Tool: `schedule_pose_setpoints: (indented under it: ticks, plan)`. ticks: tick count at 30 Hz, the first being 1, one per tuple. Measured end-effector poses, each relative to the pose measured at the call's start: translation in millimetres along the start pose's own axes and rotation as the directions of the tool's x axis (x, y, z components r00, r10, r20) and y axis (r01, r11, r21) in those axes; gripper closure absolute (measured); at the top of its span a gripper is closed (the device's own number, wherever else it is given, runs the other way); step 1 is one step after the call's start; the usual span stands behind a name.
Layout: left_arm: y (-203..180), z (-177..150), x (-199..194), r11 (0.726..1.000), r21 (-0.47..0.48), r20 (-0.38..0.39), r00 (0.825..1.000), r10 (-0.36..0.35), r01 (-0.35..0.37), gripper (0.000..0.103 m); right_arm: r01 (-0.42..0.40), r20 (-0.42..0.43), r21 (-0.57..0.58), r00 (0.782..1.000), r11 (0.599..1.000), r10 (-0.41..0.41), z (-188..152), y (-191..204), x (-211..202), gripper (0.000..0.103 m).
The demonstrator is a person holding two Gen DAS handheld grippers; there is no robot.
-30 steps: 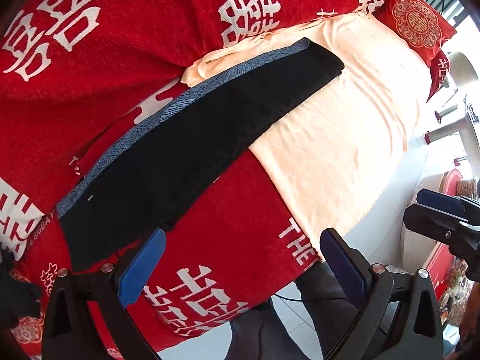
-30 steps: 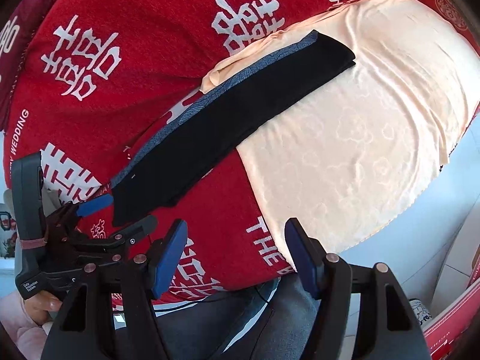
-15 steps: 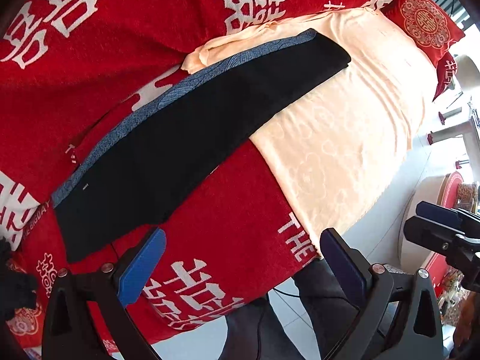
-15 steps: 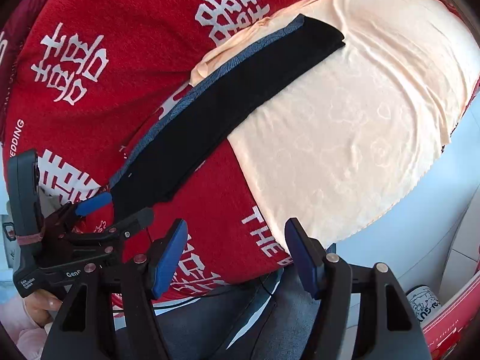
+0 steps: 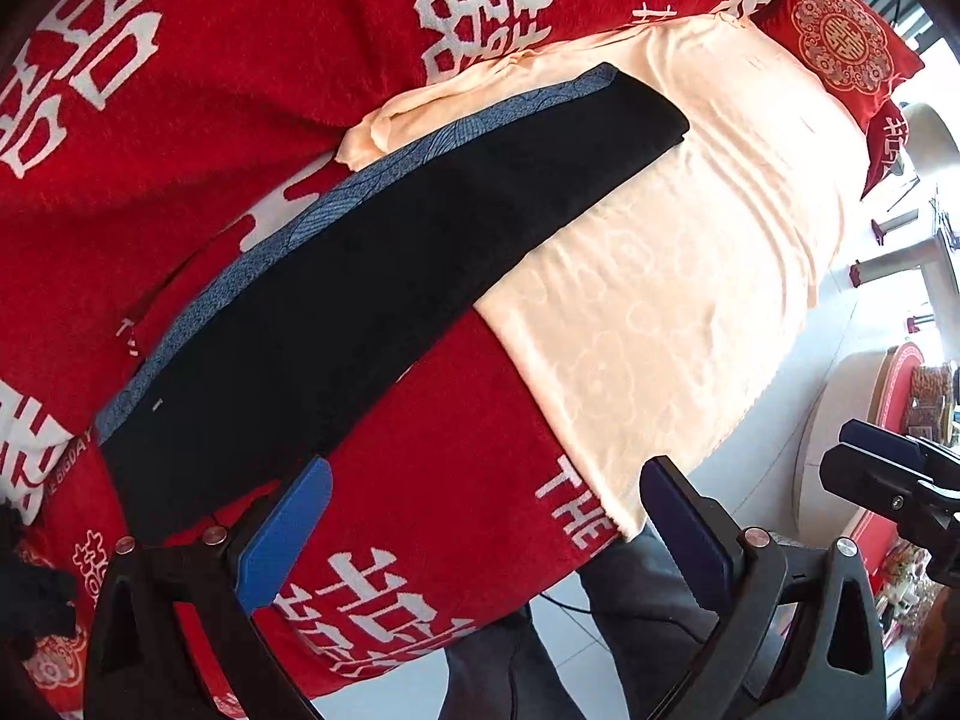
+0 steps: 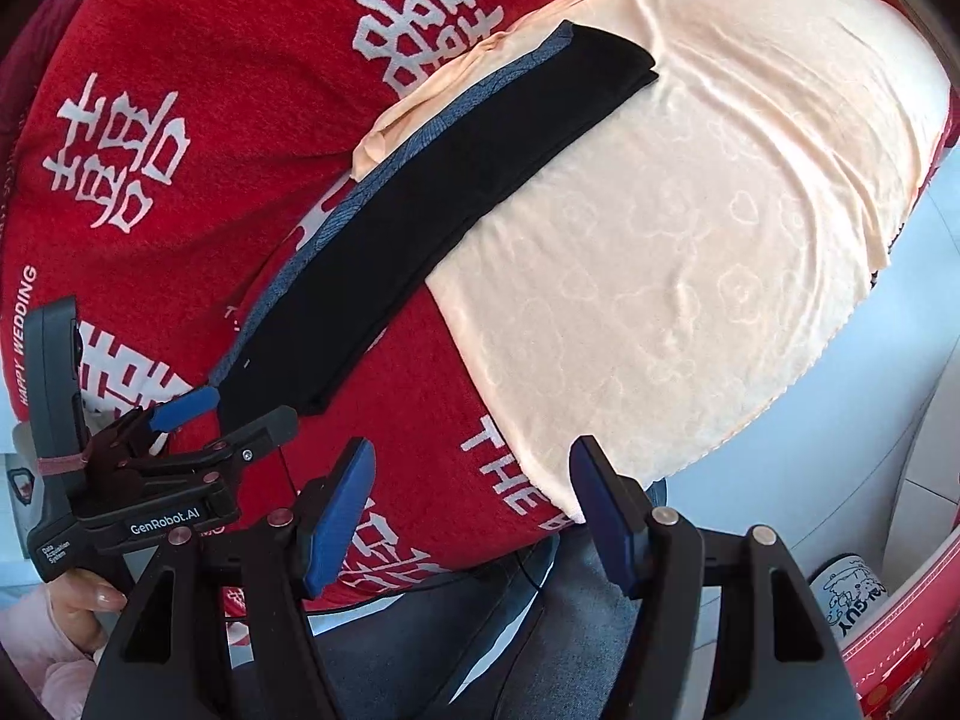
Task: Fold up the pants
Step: 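Lower both grippers onto the trousers' ends, left at waistband, right at cuff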
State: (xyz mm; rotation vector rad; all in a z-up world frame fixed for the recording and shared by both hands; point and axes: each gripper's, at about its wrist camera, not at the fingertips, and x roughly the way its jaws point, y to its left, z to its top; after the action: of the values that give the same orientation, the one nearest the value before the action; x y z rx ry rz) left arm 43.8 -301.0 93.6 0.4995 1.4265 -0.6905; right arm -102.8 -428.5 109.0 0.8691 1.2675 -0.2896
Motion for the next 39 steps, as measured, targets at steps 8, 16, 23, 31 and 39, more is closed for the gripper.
schedule_pose_setpoints:
  ticks: [8, 16, 23, 31, 39]
  plan:
    - [3, 21, 4, 0.999, -0.034, 0.026, 1.000, 0.002, -0.001, 0.000, -0.059, 0.076, 0.118, 0.996, 0.991, 0.050, 19, -31, -19, 0.032]
    - [32, 35, 49, 0.986, -0.153, -0.028, 0.998, 0.061, -0.064, 0.000, -0.153, 0.043, 0.214, 0.988, 0.965, 0.147, 52, -72, 21, 0.032]
    - [45, 67, 106, 0.962, -0.241, -0.050, 0.992, 0.117, -0.125, 0.000, -0.067, -0.009, 0.215, 0.997, 0.974, 0.071, 119, -103, 68, 0.032]
    - [43, 128, 151, 0.925, -0.350, 0.039, 0.984, 0.173, -0.149, 0.000, -0.029, 0.046, 0.163, 0.999, 0.986, 0.022, 246, -128, 114, 0.074]
    - [45, 140, 205, 0.892, -0.437, 0.062, 0.986, 0.158, -0.115, 0.000, 0.096, 0.070, -0.046, 0.993, 0.994, -0.093, 309, -110, 170, 0.075]
